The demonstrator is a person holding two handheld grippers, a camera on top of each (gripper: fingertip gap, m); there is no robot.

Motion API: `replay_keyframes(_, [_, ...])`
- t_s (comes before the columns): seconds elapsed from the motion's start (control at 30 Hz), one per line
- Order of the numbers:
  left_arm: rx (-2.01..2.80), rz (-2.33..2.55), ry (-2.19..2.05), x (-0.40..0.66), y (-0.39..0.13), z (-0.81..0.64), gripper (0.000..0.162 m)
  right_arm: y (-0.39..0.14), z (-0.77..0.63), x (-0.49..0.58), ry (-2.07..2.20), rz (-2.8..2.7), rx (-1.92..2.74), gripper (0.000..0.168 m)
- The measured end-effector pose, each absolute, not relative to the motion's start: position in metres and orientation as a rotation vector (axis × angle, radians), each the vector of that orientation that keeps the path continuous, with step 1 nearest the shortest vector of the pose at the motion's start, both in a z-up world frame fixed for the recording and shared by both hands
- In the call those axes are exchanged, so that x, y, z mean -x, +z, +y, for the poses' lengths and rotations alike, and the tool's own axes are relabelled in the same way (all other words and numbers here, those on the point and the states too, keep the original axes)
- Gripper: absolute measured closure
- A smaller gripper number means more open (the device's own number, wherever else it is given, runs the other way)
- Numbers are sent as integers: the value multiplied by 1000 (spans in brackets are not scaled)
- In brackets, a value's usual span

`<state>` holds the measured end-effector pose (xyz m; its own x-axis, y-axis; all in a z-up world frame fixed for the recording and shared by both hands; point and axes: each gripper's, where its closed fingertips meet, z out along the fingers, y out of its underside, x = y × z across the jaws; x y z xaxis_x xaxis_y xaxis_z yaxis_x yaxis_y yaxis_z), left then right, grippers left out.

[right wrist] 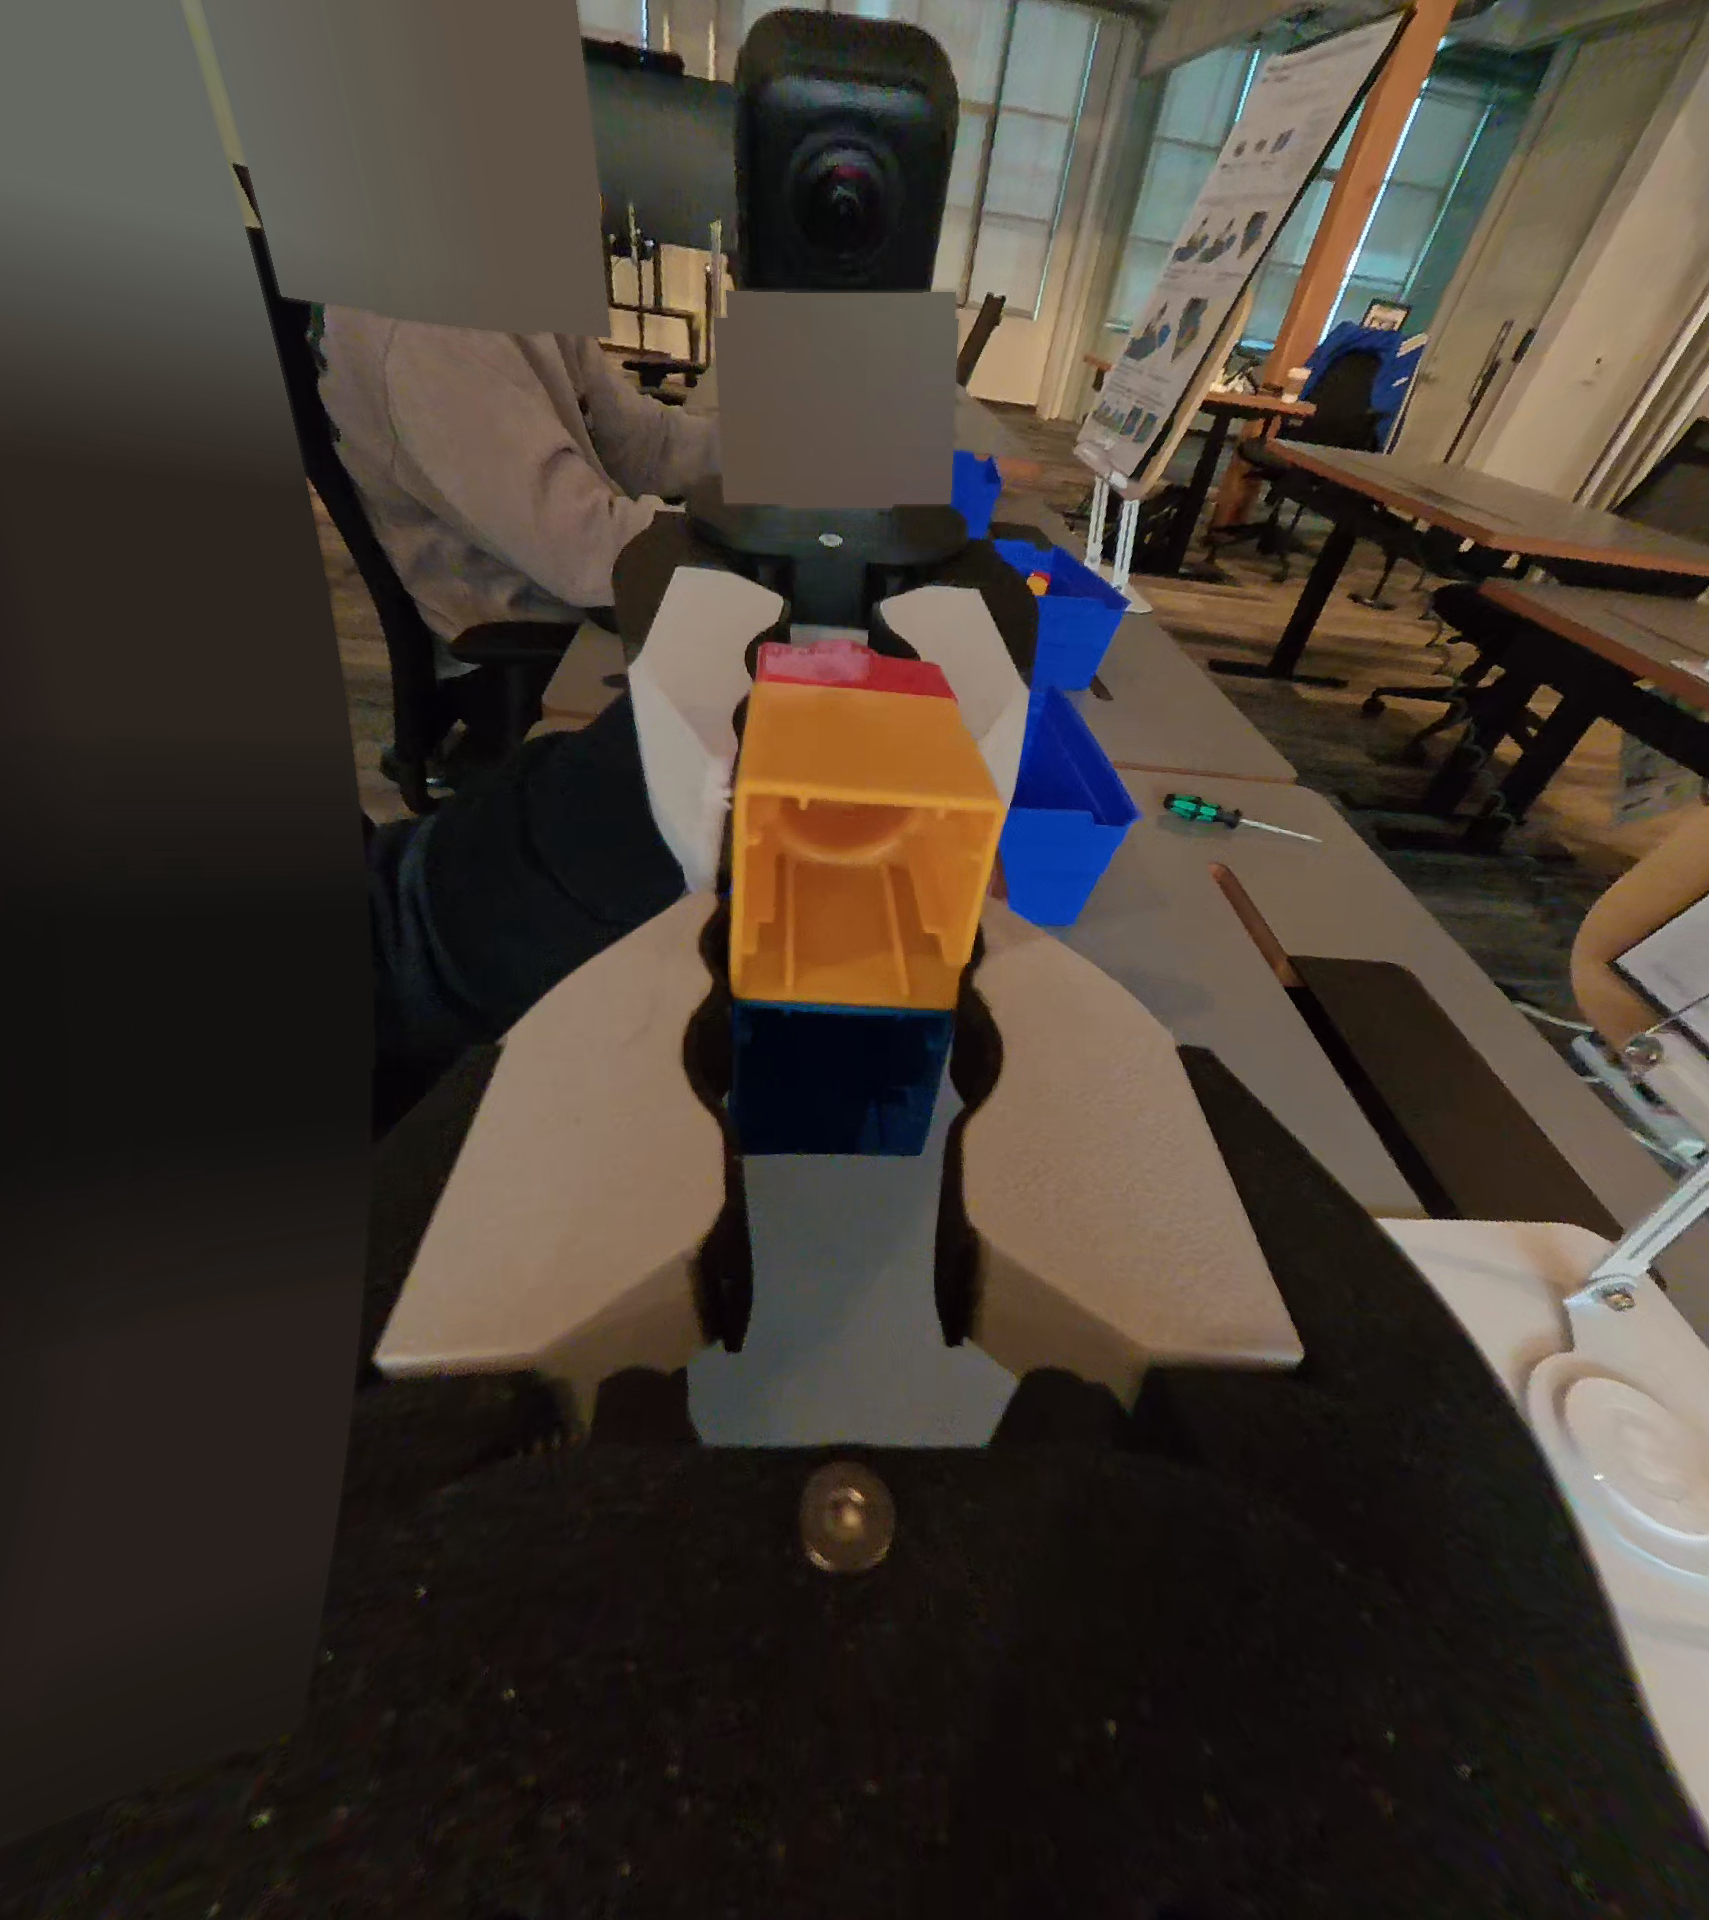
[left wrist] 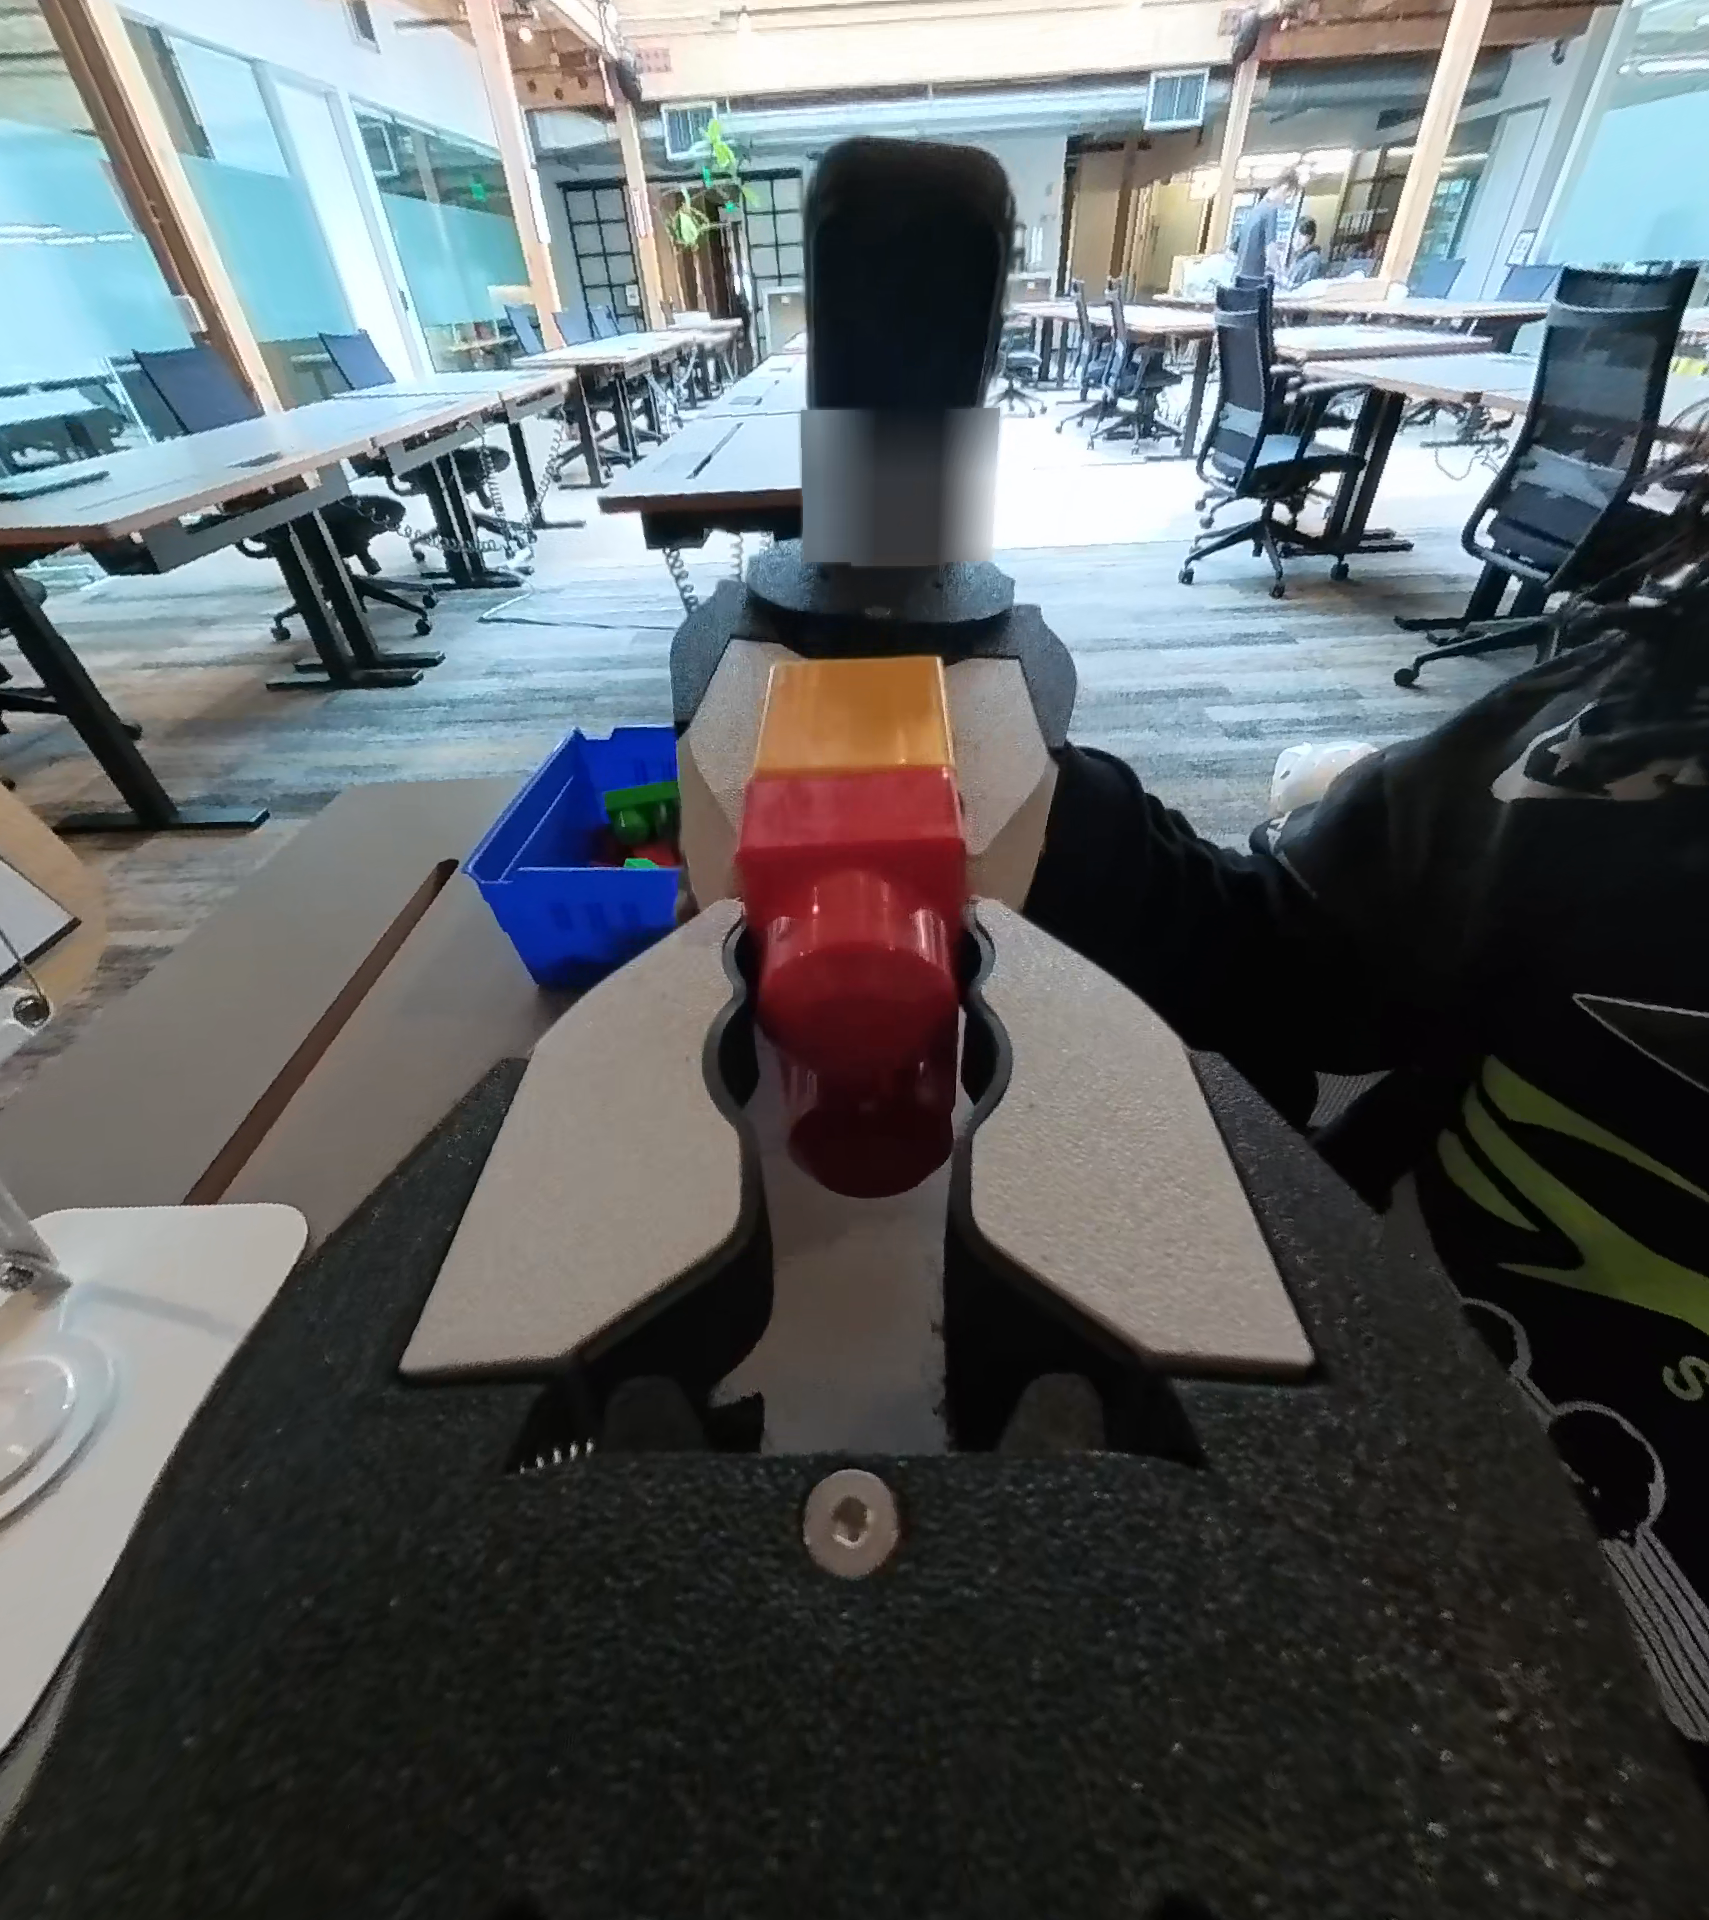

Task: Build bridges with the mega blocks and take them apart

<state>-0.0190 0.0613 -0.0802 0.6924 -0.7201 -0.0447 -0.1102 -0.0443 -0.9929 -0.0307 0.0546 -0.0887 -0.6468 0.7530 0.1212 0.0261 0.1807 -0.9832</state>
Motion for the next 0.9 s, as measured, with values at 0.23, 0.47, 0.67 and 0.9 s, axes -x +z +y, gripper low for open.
replay_keyframes(0.23, [1654, 727, -522, 24, -90, 57, 126, -97, 51, 32, 1525, -1914, 755, 132])
replay_keyframes(0.47, [1565, 578, -483, 77, -62, 28, 126, -75, 121, 3, 1458, -1728, 842, 133])
replay_keyframes(0.67, [1563, 558, -443, 86, -60, 24, 126, -97, 244, -41, 880, -1509, 1228, 133])
replay_keyframes(0.9, [1565, 569, -434, 82, -63, 31, 126, -198, 367, -127, 388, -1339, 1883, 132])
